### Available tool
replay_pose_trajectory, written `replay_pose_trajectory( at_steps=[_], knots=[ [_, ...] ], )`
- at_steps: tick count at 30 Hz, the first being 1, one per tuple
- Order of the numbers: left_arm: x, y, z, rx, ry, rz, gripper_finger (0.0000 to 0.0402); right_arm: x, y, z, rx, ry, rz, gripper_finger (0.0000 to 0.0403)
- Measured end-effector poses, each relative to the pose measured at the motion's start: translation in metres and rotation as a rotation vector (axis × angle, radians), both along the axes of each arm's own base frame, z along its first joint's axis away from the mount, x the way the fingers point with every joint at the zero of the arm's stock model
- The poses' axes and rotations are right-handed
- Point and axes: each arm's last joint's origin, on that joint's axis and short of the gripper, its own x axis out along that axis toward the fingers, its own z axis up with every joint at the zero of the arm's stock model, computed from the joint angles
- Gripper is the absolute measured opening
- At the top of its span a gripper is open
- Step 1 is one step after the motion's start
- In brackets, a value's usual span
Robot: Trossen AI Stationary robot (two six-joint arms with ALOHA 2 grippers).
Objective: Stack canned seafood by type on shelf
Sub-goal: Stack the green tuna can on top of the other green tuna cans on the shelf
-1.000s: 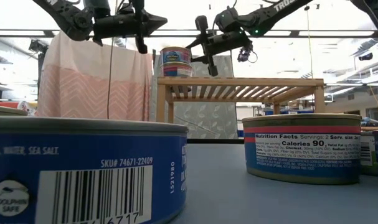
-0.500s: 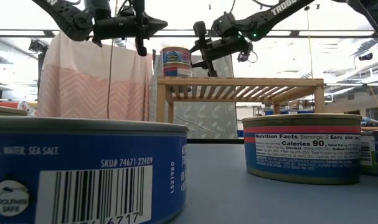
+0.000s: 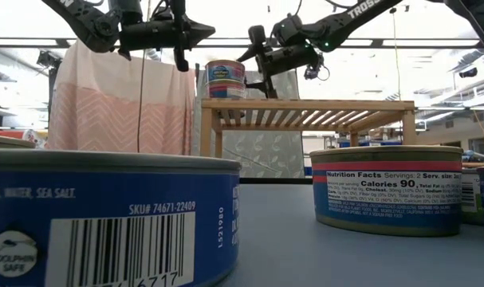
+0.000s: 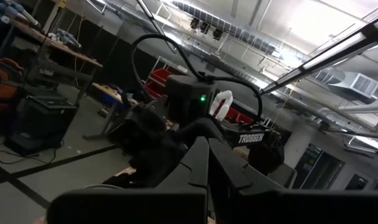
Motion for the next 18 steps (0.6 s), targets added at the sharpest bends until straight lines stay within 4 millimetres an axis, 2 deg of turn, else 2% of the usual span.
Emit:
replay_pose_trajectory(
  at_steps=[5,18],
  knots=[
    [0.0000,0.0000,0.0000,0.000,0.000,0.000,0.0005,-0.0013,-0.0008,0.0002,-0.039,-0.005,0.027,0.0272],
    [0.0002,-0.0004,0.0000,0.002,0.002,-0.012,0.0005,-0.0025,-0.0008,-0.0016,-0.254,-0.001,0.095,0.0237]
  ],
)
